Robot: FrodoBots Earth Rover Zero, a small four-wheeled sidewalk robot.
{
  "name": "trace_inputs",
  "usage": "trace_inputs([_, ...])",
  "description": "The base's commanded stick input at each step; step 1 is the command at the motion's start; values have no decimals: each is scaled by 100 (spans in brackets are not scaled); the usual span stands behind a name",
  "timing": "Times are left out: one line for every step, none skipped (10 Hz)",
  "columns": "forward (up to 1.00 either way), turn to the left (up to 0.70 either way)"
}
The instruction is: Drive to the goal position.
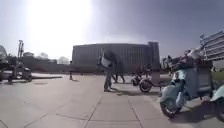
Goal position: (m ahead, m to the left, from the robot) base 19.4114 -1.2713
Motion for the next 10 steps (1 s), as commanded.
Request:
trace_inputs([50,0])
trace_inputs([50,0])
trace_inputs([50,0])
trace_inputs([50,0])
trace_inputs([50,0])
trace_inputs([50,0])
trace_inputs([50,0])
trace_inputs([50,0])
trace_inputs([50,0])
trace_inputs([50,0])
